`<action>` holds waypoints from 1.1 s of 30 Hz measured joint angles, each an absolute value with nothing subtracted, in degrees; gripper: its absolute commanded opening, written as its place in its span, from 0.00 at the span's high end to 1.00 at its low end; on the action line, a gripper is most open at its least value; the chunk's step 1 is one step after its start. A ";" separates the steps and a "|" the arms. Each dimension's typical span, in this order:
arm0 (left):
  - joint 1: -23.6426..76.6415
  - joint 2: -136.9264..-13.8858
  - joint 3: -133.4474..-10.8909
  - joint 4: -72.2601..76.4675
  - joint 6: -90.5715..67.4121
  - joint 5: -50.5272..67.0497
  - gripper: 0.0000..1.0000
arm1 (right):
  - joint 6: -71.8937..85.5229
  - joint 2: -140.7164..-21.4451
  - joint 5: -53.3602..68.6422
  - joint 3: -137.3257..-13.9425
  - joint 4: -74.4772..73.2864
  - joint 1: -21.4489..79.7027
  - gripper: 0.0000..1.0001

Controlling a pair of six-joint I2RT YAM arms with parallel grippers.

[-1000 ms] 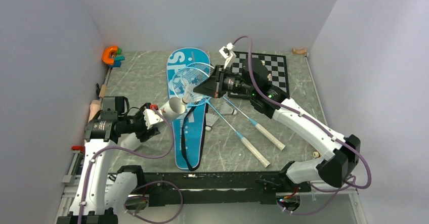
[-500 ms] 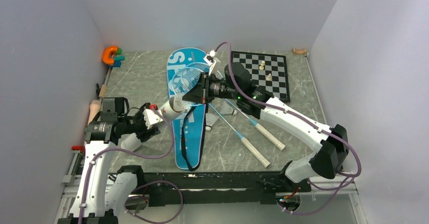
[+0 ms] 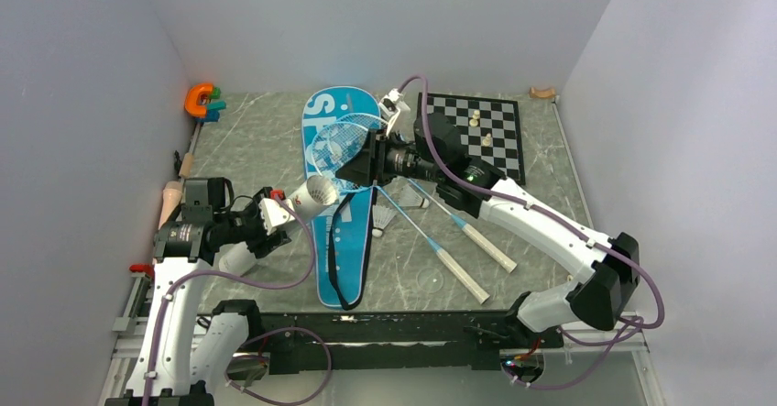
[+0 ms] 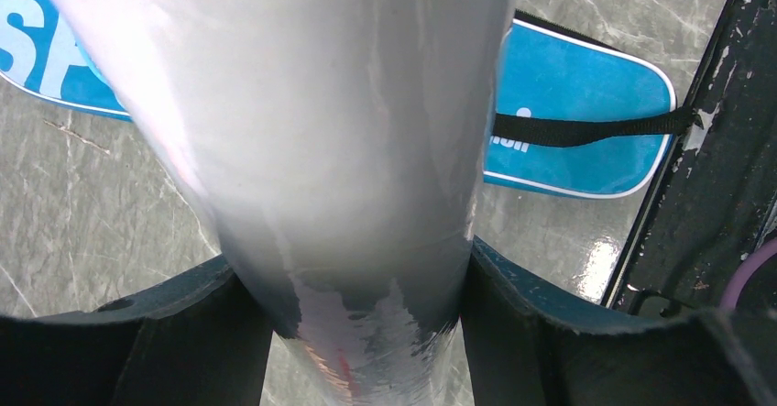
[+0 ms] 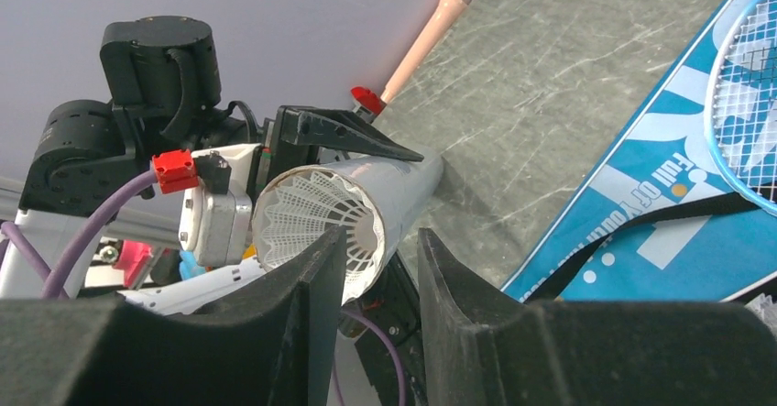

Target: Pack up the badminton gear

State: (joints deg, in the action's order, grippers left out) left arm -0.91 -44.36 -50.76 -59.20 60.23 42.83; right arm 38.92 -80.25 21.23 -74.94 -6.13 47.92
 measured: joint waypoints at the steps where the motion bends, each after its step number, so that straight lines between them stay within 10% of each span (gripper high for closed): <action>1: -0.86 -44.34 -50.76 -59.20 60.20 42.83 0.54 | 38.72 -80.05 21.08 -74.94 -6.39 47.92 0.62; 33: -0.75 -43.35 -46.13 -55.83 56.23 42.50 0.54 | 34.04 -75.85 14.59 -70.37 -14.83 42.37 0.00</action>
